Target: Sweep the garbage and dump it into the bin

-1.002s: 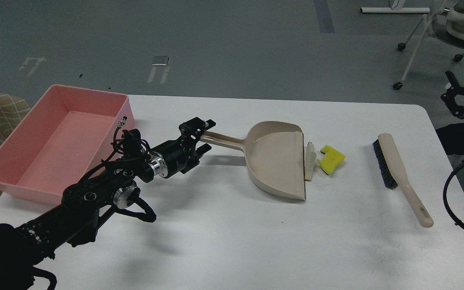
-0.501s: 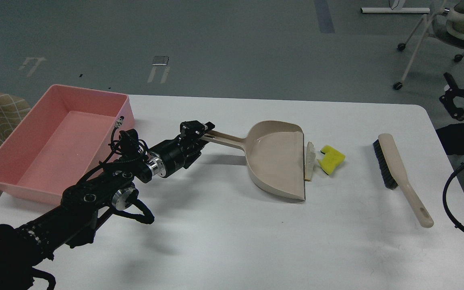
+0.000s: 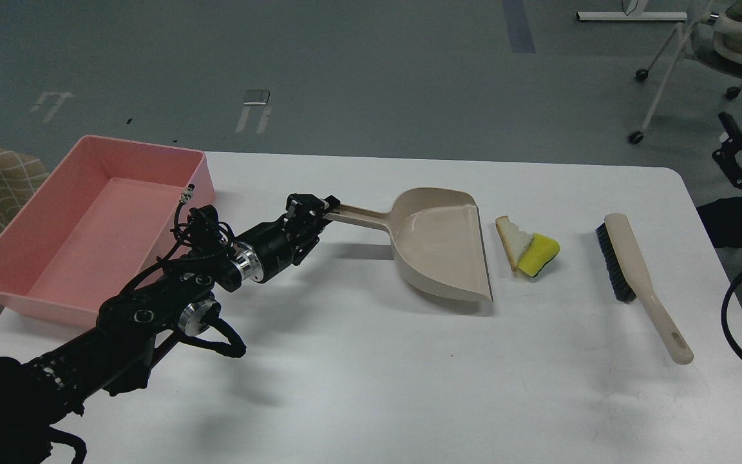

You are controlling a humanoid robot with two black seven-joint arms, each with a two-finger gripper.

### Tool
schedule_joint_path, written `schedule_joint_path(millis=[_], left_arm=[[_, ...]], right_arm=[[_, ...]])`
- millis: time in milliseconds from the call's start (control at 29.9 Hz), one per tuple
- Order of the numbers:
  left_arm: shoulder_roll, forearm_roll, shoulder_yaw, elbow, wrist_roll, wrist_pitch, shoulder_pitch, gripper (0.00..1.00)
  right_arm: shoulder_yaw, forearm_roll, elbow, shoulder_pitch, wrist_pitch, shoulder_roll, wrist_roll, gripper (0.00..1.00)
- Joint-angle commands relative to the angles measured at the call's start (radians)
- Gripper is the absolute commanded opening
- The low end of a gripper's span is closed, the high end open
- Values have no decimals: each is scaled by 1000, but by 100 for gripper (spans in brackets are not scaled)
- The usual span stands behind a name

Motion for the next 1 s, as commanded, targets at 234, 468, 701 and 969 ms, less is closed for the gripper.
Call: schedule_joint_path(millis=[234, 468, 701, 969], left_arm=[[12, 3, 9, -9, -31, 4, -20, 10], [9, 29, 26, -15, -37, 6, -15, 9], [7, 57, 26, -15, -50, 6, -12, 9], [7, 57, 26, -15, -50, 6, -9, 9]], right_arm=[[-50, -492, 138, -67, 2, -213, -1, 100], [-157, -687, 375, -258, 19, -498, 1, 100], [-325, -932, 521, -268, 19, -549, -7, 98], [-332, -1072, 521, -344, 19, -445, -79, 76]])
